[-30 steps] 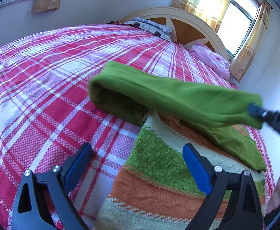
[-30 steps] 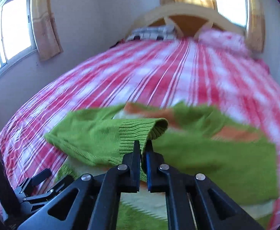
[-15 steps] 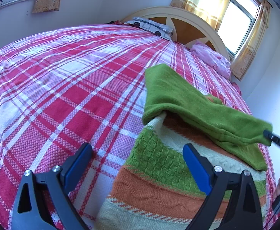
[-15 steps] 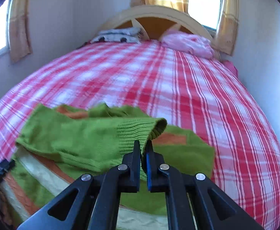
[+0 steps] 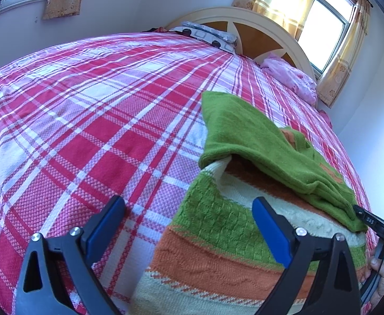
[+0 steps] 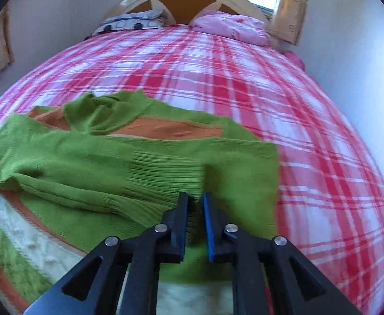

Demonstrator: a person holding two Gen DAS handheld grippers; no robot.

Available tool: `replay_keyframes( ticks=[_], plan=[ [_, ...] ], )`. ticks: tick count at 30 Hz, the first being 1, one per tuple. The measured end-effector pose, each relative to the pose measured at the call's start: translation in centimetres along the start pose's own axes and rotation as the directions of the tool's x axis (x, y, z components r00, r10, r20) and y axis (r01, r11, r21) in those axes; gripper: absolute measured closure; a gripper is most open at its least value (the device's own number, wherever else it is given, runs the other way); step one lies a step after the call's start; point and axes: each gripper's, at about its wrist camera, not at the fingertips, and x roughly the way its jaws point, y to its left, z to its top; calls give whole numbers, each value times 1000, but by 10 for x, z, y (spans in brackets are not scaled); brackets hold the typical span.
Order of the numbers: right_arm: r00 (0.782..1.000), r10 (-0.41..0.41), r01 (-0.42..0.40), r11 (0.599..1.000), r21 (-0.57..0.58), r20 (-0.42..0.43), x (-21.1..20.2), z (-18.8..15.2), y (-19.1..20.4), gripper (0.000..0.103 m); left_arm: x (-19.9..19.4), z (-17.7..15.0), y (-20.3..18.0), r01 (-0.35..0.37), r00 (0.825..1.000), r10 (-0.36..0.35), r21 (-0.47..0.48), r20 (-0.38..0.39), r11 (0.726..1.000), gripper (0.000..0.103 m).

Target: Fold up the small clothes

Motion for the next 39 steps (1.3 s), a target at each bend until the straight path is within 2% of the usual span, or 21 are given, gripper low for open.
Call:
replay_keyframes(
  ticks=[1, 3, 5, 8, 11, 13, 15, 17, 19, 20, 22, 25, 29, 34, 37, 38, 39],
  plan=[
    [998, -61, 61, 998, 32, 8, -5, -2, -10, 91, 0, 0, -1, 0, 1000, 0, 0, 0, 1000, 3],
    [992, -121, 118, 988, 95, 30, -19, -5, -24, 91, 0, 0, -1, -1, 1000, 1, 1, 0, 1000, 3],
    [995, -66, 58, 992, 112, 70, -37, -8, -23, 91, 1, 0, -1, -4, 1000, 4, 4, -2, 1000, 2],
    [992, 74, -78, 996, 32, 100, -52, -4, 6, 91, 4, 1, -7, -32, 999, 33, 25, -21, 999, 1],
    [980, 184, -184, 983, -12, 77, -46, 2, 36, 91, 14, 8, -22, -118, 990, 124, 96, -67, 988, 0],
    [982, 180, -178, 984, -28, 51, -32, 1, 48, 91, 21, 17, -29, -152, 983, 163, 121, -83, 981, 0],
    [986, 167, -167, 986, -16, 14, -12, -7, 50, 91, 31, 27, -27, -159, 981, 167, 85, -101, 984, 0],
    [980, 198, -199, 980, 13, 32, -10, -11, 43, 91, 46, 37, -22, -234, 963, 239, 55, -125, 971, 0],
    [978, 206, -207, 978, 31, 33, -11, -13, 39, 91, 54, 47, -17, -326, 934, 331, 59, -131, 943, 0],
    [977, 208, -210, 977, 33, 36, -11, -14, 38, 91, 56, 52, -12, -335, 930, 339, 53, -144, 941, 0],
    [976, 213, -215, 976, 36, 42, -11, -15, 38, 91, 53, 56, -1, -306, 940, 306, 24, -149, 952, 0],
    [977, 207, -208, 978, 27, 48, -12, -16, 41, 91, 42, 52, 11, -249, 957, 253, 41, -146, 968, 0],
    [978, 200, -202, 979, 18, 52, -9, -15, 40, 91, 31, 39, 5, -240, 958, 255, 121, -129, 963, 0],
    [978, 202, -203, 979, 16, 49, -8, -15, 40, 90, 6, 35, 9, -188, 974, 197, 93, -111, 978, 0],
    [967, 254, -254, 967, -1, -38, -14, -12, 33, 90, -11, 30, 16, -136, 981, 148, 106, -121, 985, 0],
    [967, 249, -250, 968, -9, -53, -26, -14, 27, 90, -21, 27, 18, -111, 986, 125, 125, -112, 986, 0],
    [969, 245, -245, 970, -8, -26, -41, -19, 19, 90, -30, 23, 20, -82, 990, 97, 147, -99, 986, 0]
  ],
)
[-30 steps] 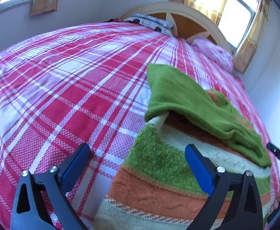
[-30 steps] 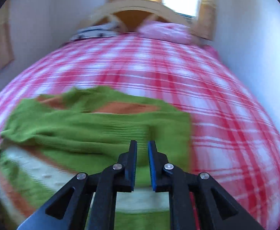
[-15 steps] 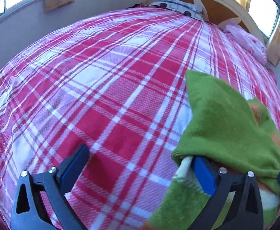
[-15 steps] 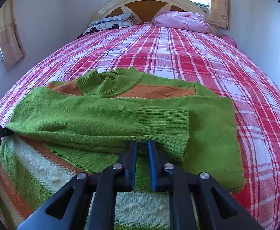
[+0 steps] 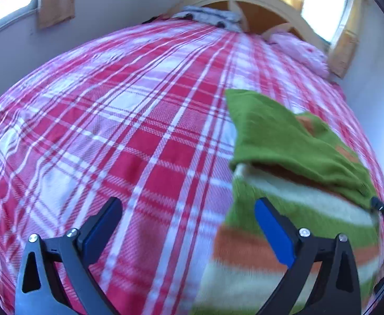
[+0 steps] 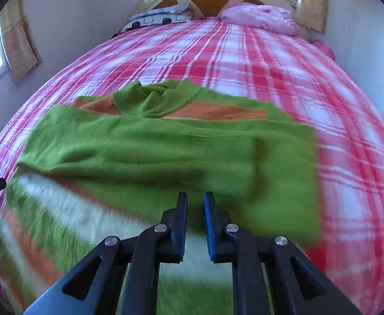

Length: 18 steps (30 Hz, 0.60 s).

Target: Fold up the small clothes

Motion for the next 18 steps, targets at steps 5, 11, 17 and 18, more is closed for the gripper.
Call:
replay_keyframes(
  ticks=[5, 11, 17, 18],
  plan=[
    [993, 1, -2, 1000, 2, 120, -96, -59, -24, 90, -32, -30, 8, 124, 992, -123, 106, -9, 987, 0],
    [996, 34, -40, 997, 69, 86, -163, -146, -47, 50, -68, -71, 16, 172, 985, -173, 186, -15, 967, 0],
    [993, 106, -113, 982, 153, 49, -185, -209, -57, 45, -82, -117, 12, 170, 985, -160, 256, -61, 952, 0],
    [993, 115, -119, 980, 159, 34, -183, -217, -54, 45, -86, -123, 11, 174, 984, -161, 267, -71, 948, 0]
  ],
)
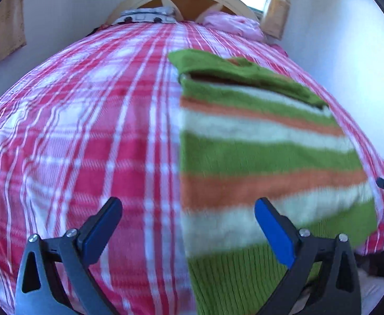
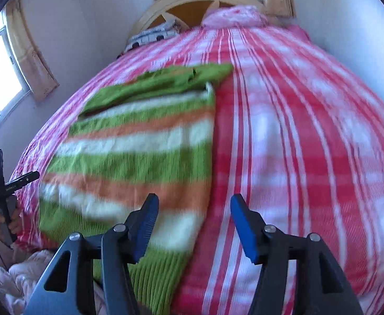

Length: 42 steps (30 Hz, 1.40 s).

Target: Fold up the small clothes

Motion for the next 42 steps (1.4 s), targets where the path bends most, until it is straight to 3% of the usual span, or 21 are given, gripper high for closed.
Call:
replay_keyframes(
  ticks=[5, 9, 11, 15, 17, 21, 23, 25, 27, 29, 30, 32, 35, 42],
  plan=[
    [998, 39, -40, 999, -17, -51, 3, -34, 13, 45, -15, -29, -17, 39, 999, -38, 50, -24, 998, 0],
    [997, 57, -58, 998, -23, -54, -1, -54, 19, 45, -17, -49, -22, 25, 999, -23, 79, -32, 997, 2],
    [998, 52, -54, 998, -44, -39, -3, -62, 23, 45, -15, -56, -22, 27, 999, -24, 66, -48, 997, 7],
    [994, 65, -72, 993, -94, -83, -3, -67, 37, 45, -11, -68, -17, 134, 987, -136, -24, -81, 991, 16],
    [993, 70, -81, 989, -121, -96, -5, -72, 45, 45, -4, -73, -18, 154, 982, -158, -50, -102, 987, 24],
    [993, 29, -50, 980, -192, -114, -1, -79, 62, 45, -7, -75, -14, 199, 976, -205, -78, -77, 977, 29],
    [992, 25, -49, 979, -200, -121, 0, -79, 65, 49, -9, -74, -8, 253, 962, -263, -123, -75, 960, 44],
    [990, 47, -69, 983, -172, -130, 2, -78, 63, 67, -8, -75, -5, 273, 955, -287, -151, -77, 950, 52],
    [991, 40, -62, 983, -175, -126, 3, -78, 63, 72, -8, -75, -6, 241, 963, -255, -143, -84, 960, 63],
    [992, 26, -50, 980, -191, -125, 2, -79, 64, 75, -9, -74, -10, 212, 970, -224, -123, -91, 969, 85],
    [992, 24, -48, 980, -193, -126, 2, -79, 64, 79, -10, -74, -12, 208, 971, -219, -117, -92, 971, 91],
    [988, 55, -78, 984, -162, -143, 1, -77, 60, 88, -16, -72, -14, 199, 975, -207, -100, -79, 975, 93],
    [978, 160, -169, 984, -52, -134, -6, -70, 47, 99, -25, -60, -13, 235, 968, -243, -104, -61, 966, 94],
    [948, 320, -319, 945, 78, 6, -30, -29, 31, 100, -42, -2, -24, 285, 959, -284, -53, 15, 957, 95]
  ],
)
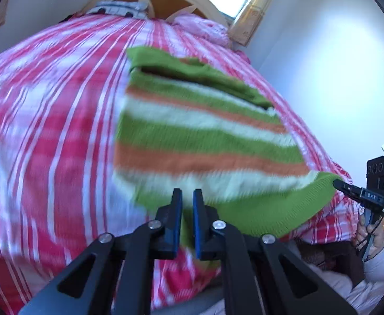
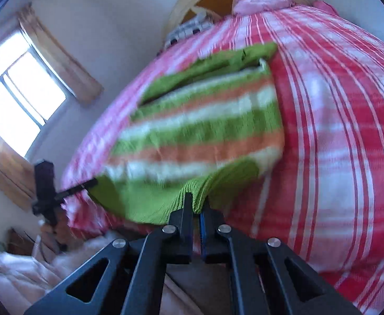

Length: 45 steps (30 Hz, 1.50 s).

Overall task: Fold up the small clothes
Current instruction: 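Grasp the ribbed hem with the right tool and lift toward the collar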

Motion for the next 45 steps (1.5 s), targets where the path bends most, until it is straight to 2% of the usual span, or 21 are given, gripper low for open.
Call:
replay_keyframes(
  ticks=[3, 7, 10, 12, 15, 17, 18, 20, 22, 25, 29, 31, 34, 35, 36, 39, 40, 41, 43, 44, 45],
  plan=[
    [999, 18, -18, 1000, 13, 48, 3, 28, -3, 100, 14, 29, 0, -5, 1000, 5, 20, 13, 1000, 95],
    [997, 0, -2, 1000, 24, 81, 24, 72, -16, 100, 28, 62, 5, -106, 994, 106, 56, 17, 993, 95],
    [996, -13, 8, 998, 57, 87, 42, 94, -26, 100, 26, 76, 17, -70, 998, 70, 47, 0, 996, 94],
    [995, -16, 8, 996, 84, 95, 53, 106, -32, 100, 21, 76, 28, -89, 996, 89, 62, -7, 994, 91],
    [993, -59, 49, 994, 100, 107, 76, 124, -40, 100, 11, 63, 38, -149, 989, 150, 116, -2, 982, 74],
    [991, -88, 77, 991, 114, 98, 95, 135, -48, 100, 7, 51, 42, -191, 980, 197, 181, -15, 965, 54],
    [992, -96, 84, 988, 129, 87, 104, 139, -53, 100, 6, 45, 44, -211, 975, 223, 220, -28, 952, 51],
    [992, -111, 101, 985, 141, 64, 121, 143, -62, 100, 3, 25, 43, -259, 955, 291, 328, -51, 908, 44],
    [993, -117, 109, 981, 162, 35, 137, 143, -71, 100, 1, 6, 40, -281, 940, 337, 445, -51, 850, 43],
    [995, -94, 84, 977, 193, 39, 144, 142, -81, 100, 5, -11, 28, -279, 933, 359, 577, -27, 767, 43],
    [996, -84, 74, 977, 202, 40, 144, 142, -82, 100, 20, -21, -5, -198, 957, 289, 735, 2, 649, 42],
    [996, -88, 79, 976, 202, 33, 143, 142, -82, 100, 30, -21, -23, -163, 970, 241, 790, 19, 591, 35],
    [994, -104, 98, 978, 186, 24, 144, 144, -78, 100, 45, -17, -40, -158, 977, 204, 832, 55, 532, 32],
    [994, -110, 105, 979, 174, 21, 144, 145, -77, 100, 55, -11, -42, -143, 979, 203, 824, 34, 548, 32],
    [993, -113, 108, 980, 168, 20, 144, 145, -76, 100, 61, -3, -40, -117, 980, 198, 801, -2, 587, 32],
    [995, -91, 83, 983, 165, 41, 137, 145, -73, 99, 80, 31, -16, -30, 982, 144, 639, -127, 769, 32],
    [996, -80, 70, 984, 165, 51, 134, 145, -72, 99, 84, 43, -3, 5, 982, 100, 549, -162, 836, 37],
    [996, -61, 49, 984, 169, 68, 128, 146, -70, 99, 85, 49, 5, 36, 982, 59, 479, -181, 877, 44],
    [993, -23, 1, 983, 181, 119, 113, 148, -67, 98, 84, 65, 23, 96, 983, -37, 328, -181, 940, 54],
    [990, -13, -14, 983, 184, 144, 108, 149, -65, 98, 83, 69, 28, 105, 983, -58, 274, -174, 956, 63],
    [985, -4, -29, 982, 186, 172, 101, 150, -63, 98, 85, 74, 35, 102, 984, -66, 219, -165, 970, 65]
  ],
)
